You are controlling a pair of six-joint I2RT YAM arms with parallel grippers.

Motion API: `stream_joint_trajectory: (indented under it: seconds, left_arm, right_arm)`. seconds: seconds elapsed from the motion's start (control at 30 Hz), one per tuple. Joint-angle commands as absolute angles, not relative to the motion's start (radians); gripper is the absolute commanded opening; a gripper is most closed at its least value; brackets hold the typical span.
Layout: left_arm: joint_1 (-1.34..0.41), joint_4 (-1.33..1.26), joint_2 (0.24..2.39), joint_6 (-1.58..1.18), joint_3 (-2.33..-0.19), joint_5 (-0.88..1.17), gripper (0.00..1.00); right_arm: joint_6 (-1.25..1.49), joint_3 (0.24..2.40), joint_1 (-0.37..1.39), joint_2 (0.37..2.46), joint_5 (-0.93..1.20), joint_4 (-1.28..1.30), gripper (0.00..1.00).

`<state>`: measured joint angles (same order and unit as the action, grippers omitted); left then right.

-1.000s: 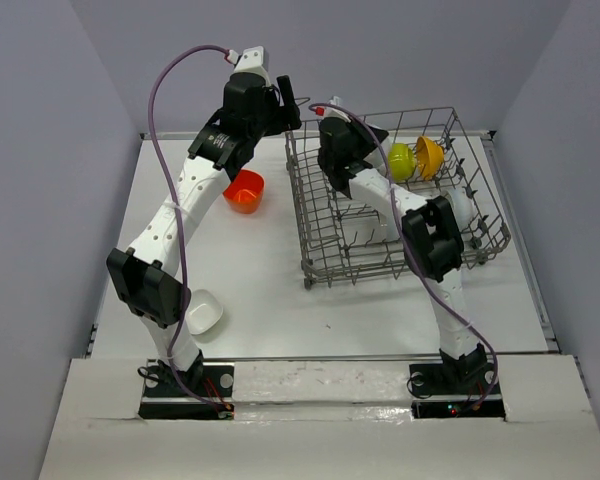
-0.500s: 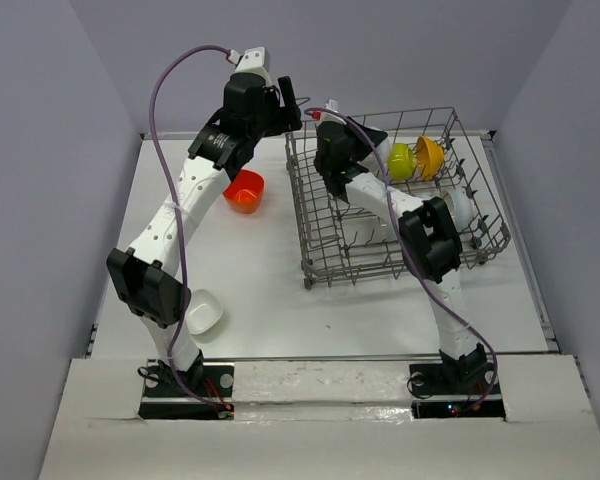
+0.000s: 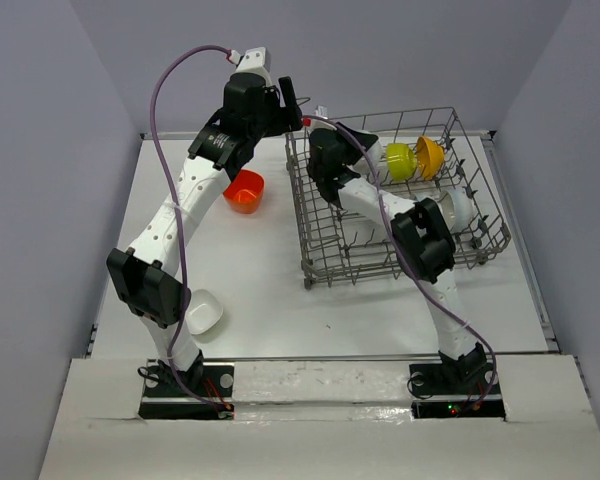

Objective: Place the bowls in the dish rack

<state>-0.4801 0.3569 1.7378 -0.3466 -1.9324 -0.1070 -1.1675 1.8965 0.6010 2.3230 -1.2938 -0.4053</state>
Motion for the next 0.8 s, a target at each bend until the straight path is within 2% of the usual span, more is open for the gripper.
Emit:
stream_joint_trajectory:
  seconds: [0.0, 0.77]
  left_arm:
    - [-0.479, 0.339, 1.686, -0.333, -1.986, -0.094, 0.84]
    - [-0.479, 0.342, 1.706, -0.337, -1.999, -0.084, 0.84]
  right_arm:
    - [-1.189, 1.910, 0.601, 2.365, -1.356, -0.402, 0.01]
    - [-1.196, 1.988, 0.545, 2.359, -1.364, -0.405, 0.01]
